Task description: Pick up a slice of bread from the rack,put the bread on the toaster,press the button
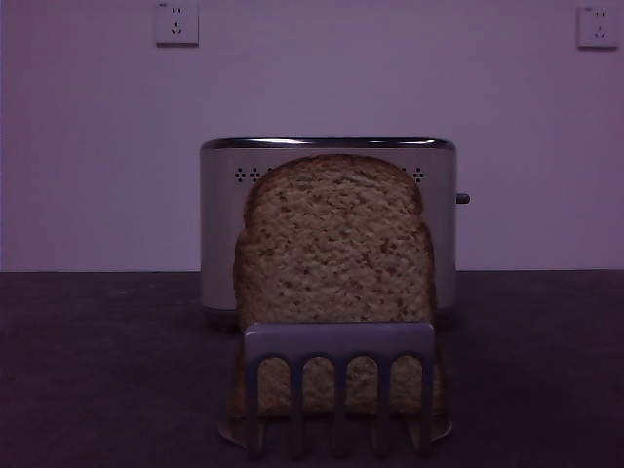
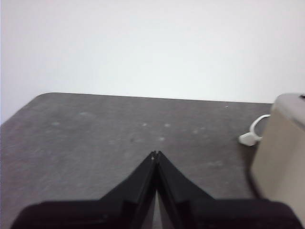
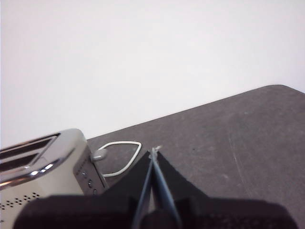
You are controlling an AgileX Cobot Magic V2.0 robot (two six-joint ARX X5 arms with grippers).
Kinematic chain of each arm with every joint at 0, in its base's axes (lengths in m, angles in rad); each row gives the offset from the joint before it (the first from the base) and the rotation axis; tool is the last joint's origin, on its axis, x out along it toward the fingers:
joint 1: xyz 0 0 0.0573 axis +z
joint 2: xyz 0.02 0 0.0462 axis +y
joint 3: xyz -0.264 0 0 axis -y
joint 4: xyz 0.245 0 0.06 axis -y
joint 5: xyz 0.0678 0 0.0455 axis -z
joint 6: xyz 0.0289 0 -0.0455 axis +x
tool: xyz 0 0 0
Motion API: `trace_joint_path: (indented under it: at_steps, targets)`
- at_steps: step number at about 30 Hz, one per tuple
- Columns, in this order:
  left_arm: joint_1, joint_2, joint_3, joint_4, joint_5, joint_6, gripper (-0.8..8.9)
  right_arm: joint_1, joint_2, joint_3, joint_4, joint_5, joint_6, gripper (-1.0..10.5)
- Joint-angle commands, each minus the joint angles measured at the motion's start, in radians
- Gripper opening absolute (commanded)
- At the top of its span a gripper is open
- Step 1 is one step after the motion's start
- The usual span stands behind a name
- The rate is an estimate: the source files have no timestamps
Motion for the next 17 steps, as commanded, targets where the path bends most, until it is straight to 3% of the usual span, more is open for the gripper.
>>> trace_joint_path:
  at_steps: [1,12,17]
  targets:
    - [0.002,0.046,0.049,-0.024,0.053,-0.015,-0.05,-0.001,0.015,0.053,-0.065,-0.007,0.010,0.0]
    - [0.002,0.239,0.255,-0.247,0.189,-0.015,-0.04,0.000,0.142,0.260,-0.443,-0.007,0.000,0.0]
    - [0.002,0.298,0.301,-0.299,0.260,-0.014,-0.04,0.000,0.193,0.312,-0.522,-0.037,0.026,0.0]
